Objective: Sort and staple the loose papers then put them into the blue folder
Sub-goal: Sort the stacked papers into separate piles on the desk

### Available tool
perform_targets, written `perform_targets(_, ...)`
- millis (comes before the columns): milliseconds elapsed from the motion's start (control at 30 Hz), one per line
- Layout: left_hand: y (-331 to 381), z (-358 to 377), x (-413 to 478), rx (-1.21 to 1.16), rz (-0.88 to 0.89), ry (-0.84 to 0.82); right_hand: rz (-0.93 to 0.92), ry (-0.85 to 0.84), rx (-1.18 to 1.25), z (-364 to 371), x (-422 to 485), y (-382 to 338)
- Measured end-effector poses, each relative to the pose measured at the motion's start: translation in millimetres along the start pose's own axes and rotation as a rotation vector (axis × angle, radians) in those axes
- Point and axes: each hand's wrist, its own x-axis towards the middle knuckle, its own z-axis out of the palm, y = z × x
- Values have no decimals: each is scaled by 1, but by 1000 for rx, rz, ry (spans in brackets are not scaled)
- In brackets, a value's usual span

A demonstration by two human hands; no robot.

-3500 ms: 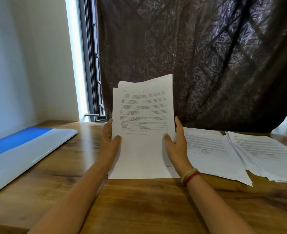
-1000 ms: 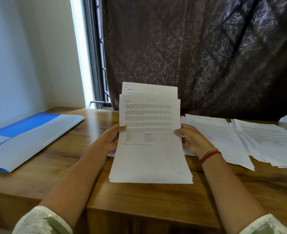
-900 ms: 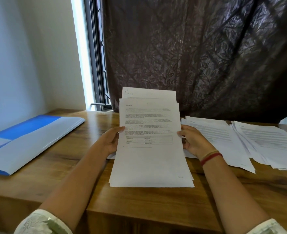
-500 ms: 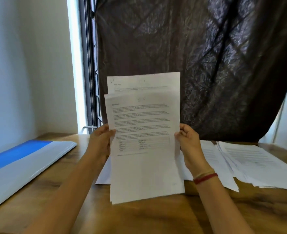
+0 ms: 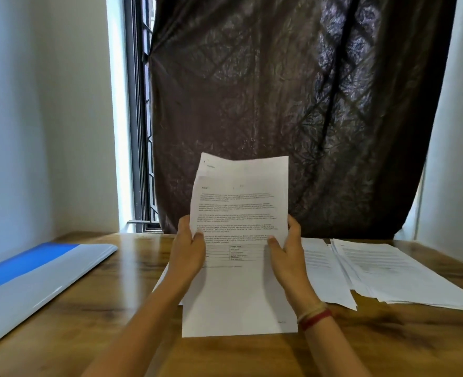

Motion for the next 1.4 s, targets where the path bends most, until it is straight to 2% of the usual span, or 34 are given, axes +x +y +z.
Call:
perform_targets(167, -25, 5, -8, -44, -28, 22, 70, 33, -43, -4, -2, 9)
perform_targets(267, -22, 2, -10, -49, 74, 93, 33, 116, -32, -2, -1, 8)
perform_targets(400, 10, -2, 1, -63, 244, 175, -123, 209, 26, 2, 7, -11)
perform_targets(500, 22, -3, 3, -72, 346, 179, -181, 224, 70, 3, 8, -23)
perform_targets(600, 11, 0, -6, -58, 347, 177, -167, 195, 117, 5, -4, -18)
perform_targets(833, -23, 9, -21, -30, 165, 83, -41, 90, 1, 13, -11, 12)
perform_targets(1000, -26, -1, 2, 15, 94, 105, -77, 65, -105, 11, 8, 8)
perform_targets(1100, -24, -15, 27, -60, -88, 16, -72, -2, -86, 10, 30, 4)
perform_targets(1200, -34, -28, 42, -196, -317, -136, 91, -75, -33, 12, 58, 15)
perform_targets(1333, -82, -39, 49, -237, -677, -224, 461, -173, 32, 17, 79, 59)
perform_targets(1400, -103, -42, 52, -267, -775, -262, 588, -236, 81, 19, 75, 81)
